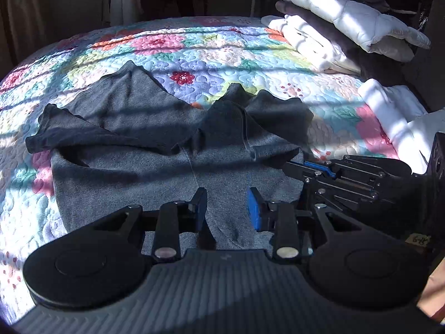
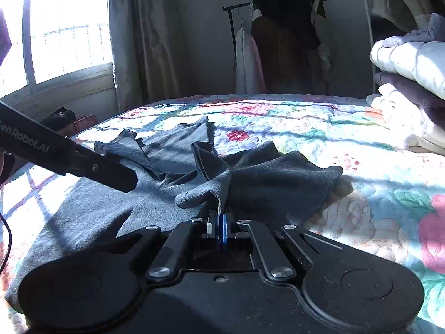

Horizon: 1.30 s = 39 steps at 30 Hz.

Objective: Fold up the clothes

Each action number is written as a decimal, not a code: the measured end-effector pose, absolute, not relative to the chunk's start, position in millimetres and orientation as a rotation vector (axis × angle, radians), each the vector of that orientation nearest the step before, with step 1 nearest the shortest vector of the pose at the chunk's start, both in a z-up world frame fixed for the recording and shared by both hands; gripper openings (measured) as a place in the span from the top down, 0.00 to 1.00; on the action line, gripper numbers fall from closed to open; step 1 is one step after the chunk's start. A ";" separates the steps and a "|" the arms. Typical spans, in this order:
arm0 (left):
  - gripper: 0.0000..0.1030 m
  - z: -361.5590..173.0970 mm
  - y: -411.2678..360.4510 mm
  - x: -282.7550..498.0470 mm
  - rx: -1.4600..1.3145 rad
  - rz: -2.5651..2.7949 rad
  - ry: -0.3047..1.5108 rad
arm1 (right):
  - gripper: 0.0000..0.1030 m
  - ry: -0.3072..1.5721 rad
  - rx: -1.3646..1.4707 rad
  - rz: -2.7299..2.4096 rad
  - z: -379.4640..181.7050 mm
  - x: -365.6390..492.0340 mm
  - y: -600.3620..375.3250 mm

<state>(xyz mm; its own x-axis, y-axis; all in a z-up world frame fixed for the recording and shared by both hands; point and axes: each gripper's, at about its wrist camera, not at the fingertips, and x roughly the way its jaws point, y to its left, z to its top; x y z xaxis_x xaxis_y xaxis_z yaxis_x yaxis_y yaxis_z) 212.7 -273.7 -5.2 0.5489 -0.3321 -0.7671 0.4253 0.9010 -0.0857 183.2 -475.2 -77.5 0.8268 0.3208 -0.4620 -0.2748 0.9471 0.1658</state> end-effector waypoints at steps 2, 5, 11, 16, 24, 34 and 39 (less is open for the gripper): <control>0.68 -18.0 -268.1 204.9 0.097 -0.456 0.911 | 0.97 0.523 0.117 0.319 -79.6 185.4 -480.0; 0.58 -34.6 -267.5 196.2 0.052 -0.466 0.917 | 0.97 0.521 0.110 0.327 -81.7 186.2 -479.0; 0.47 -54.0 -289.5 189.0 0.140 -0.505 0.934 | 0.84 0.503 0.131 0.308 -90.8 187.7 -479.2; 0.46 -44.9 -278.3 179.1 0.125 -0.508 0.939 | 0.97 0.505 0.096 0.320 -87.7 192.4 -476.7; 0.44 -53.2 -263.3 172.1 0.012 -0.497 0.936 | 0.97 0.460 -0.164 0.455 -33.6 203.8 -456.9; 0.86 -44.5 -276.1 193.8 -0.056 -0.449 0.910 | 0.98 0.398 0.080 0.528 -62.1 219.7 -489.1; 0.89 -28.3 -280.5 191.4 -0.093 -0.498 0.835 | 0.98 0.291 0.121 0.504 -41.5 205.7 -497.9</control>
<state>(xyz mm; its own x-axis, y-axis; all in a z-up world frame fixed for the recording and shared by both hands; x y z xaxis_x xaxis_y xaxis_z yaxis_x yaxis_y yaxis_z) 191.4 -280.5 -28.3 0.5636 -0.4584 -0.6872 0.3865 0.8816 -0.2710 205.7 -497.9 -41.5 0.8353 0.4922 -0.2448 -0.4580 0.8694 0.1853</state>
